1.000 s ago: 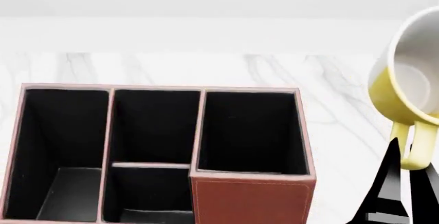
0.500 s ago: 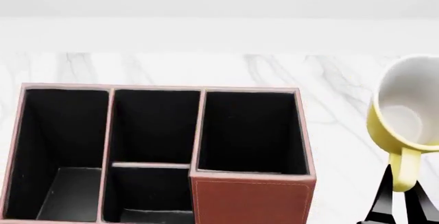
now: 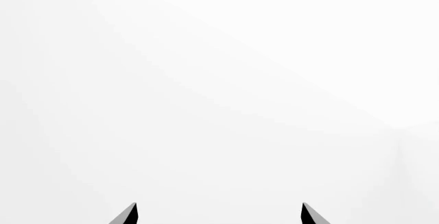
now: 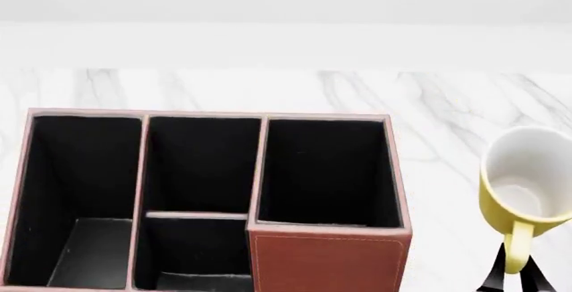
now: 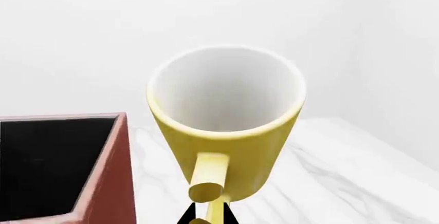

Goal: Pick up the yellow and white mug and place it to the right of the caddy.

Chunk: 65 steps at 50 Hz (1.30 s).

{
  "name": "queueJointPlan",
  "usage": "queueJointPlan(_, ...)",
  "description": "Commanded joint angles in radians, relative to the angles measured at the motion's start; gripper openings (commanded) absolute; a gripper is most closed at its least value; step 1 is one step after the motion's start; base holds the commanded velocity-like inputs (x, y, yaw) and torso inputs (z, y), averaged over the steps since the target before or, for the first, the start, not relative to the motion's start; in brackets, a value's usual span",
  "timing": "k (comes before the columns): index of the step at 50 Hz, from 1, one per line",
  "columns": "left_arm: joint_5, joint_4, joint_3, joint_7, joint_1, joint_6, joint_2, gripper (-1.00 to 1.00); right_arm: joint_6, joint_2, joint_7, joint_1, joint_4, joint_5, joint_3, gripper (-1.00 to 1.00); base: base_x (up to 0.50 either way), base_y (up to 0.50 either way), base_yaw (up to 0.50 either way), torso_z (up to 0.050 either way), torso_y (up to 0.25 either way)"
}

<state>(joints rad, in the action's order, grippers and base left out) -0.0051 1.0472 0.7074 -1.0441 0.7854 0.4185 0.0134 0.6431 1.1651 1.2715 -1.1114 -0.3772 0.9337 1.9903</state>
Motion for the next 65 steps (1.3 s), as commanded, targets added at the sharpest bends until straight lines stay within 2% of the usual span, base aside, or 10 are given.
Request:
queueJointPlan(1, -0.02, 0.0, 0.007, 0.054, 0.0, 0.003, -0.013, 1.0, 0.053, -0.056, -0.073, 0.015, 0.178, 0.032, -0.019, -1.0, 0.0, 0.0, 0.0, 0.0, 0.0)
queueJointPlan(26, -0.017, 0.0, 0.006, 0.057, 0.0, 0.004, -0.013, 1.0, 0.076, -0.121, -0.116, 0.079, 0.275, 0.083, -0.028, -1.0, 0.0, 0.0, 0.0, 0.0, 0.0)
queueJointPlan(65, 0.003, 0.0, -0.016, 0.061, 0.0, 0.0, -0.013, 1.0, 0.13, -0.254, -0.275, 0.195, 0.489, 0.221, -0.066, -1.0, 0.0, 0.0, 0.0, 0.0, 0.0)
